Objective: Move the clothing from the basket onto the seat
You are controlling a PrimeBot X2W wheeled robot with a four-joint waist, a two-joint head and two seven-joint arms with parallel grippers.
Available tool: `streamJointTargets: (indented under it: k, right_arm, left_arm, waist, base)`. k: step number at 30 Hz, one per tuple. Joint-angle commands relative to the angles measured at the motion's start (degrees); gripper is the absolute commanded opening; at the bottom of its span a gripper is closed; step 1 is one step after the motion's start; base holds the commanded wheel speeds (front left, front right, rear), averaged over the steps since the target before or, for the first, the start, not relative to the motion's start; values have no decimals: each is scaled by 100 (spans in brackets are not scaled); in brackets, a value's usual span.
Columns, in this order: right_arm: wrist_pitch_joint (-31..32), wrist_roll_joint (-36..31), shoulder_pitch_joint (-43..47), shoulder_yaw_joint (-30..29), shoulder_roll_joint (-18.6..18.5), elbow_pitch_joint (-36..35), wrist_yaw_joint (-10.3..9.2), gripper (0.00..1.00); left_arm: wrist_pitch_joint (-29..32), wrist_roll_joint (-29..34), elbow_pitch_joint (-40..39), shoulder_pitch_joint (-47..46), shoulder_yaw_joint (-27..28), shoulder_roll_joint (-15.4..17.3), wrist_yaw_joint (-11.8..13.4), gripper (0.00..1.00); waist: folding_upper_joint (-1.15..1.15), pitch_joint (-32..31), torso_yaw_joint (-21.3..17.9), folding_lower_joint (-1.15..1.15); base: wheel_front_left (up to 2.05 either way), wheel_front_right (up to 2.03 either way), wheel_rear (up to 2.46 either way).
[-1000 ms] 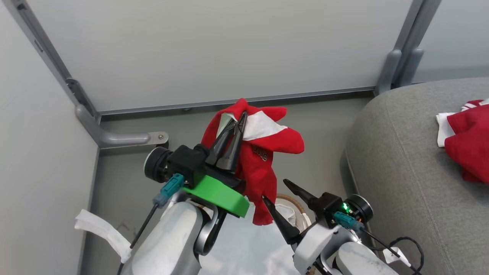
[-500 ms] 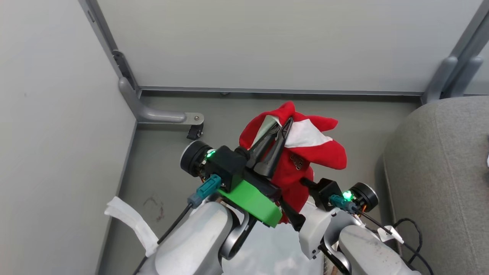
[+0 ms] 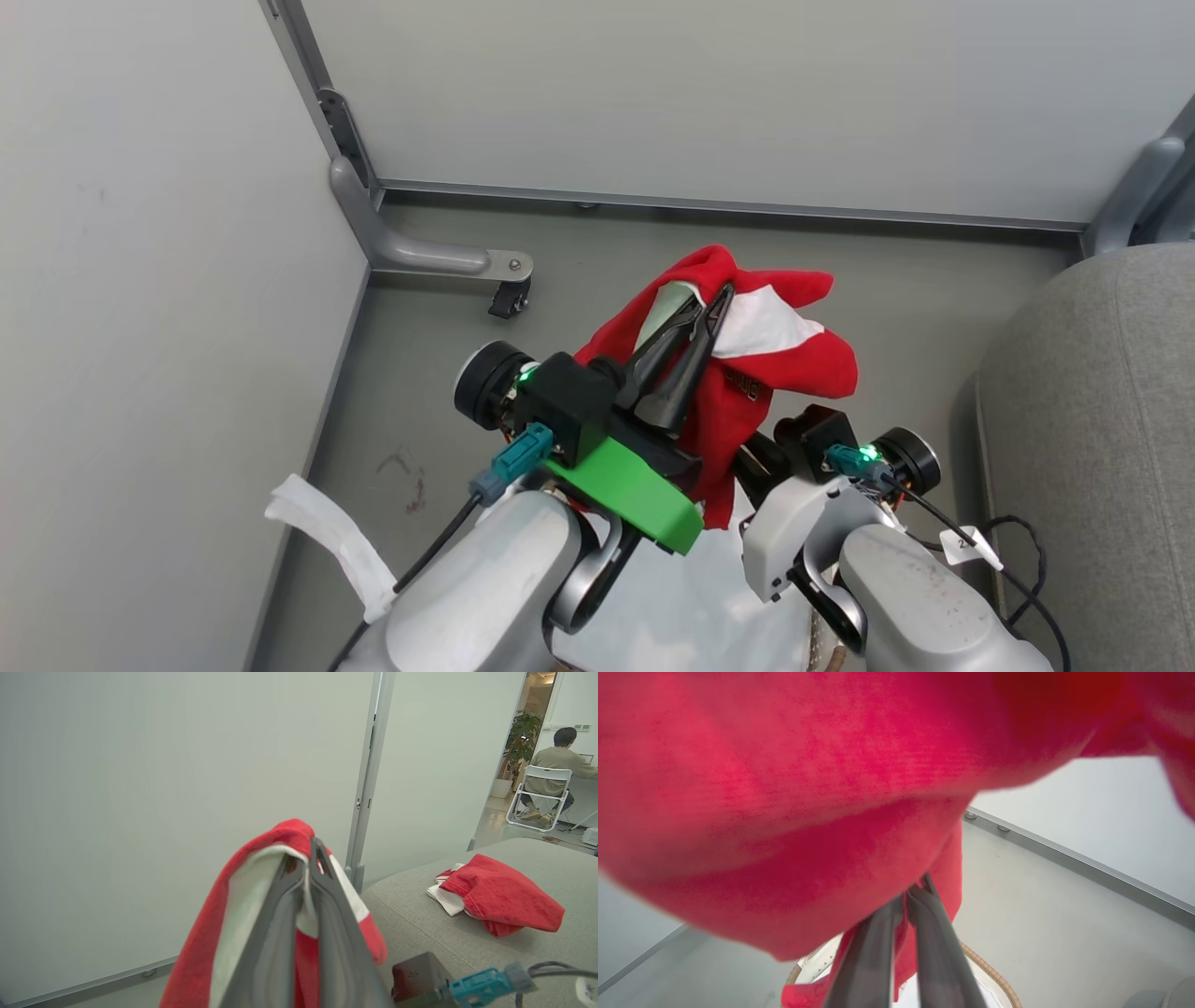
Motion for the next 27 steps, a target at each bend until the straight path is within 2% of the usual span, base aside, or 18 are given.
streamJointTargets:
  k: [1,6,7,8,15,27]
  right_arm:
    - [0,10,91,-67,-30,-22,-6,0]
    - [0,-16,237,-326,-29,-218,-6,0]
    - [0,-5,271,-401,-29,-274,-6,0]
    - [0,8,325,-507,-31,-340,-7,0]
    - [0,10,693,-901,-27,-926,-7,0]
    - [0,142,1241,-1272,-29,-1778,-6,0]
  left_arm:
    - [-2,-13,13,-72,44,17,35,0]
    - [-3,90,93,62,207,17,63,0]
    - [-2,106,101,92,254,17,73,44]
    - [1,77,144,151,310,20,78,100]
    - [1,330,496,397,654,19,56,100]
    - [2,758,865,1070,1467,21,-206,100]
  waist:
    - [0,5,-60,0]
    - [0,19,-290,0]
    - [0,17,-339,0]
    - [0,9,-412,0]
    - [0,-77,-1101,0]
    - [0,-116,-2919,0]
  base:
    - [0,0,0]
    - [0,0,0]
    - [0,0,0]
    - [0,0,0]
    - [0,0,0]
    - [0,0,0]
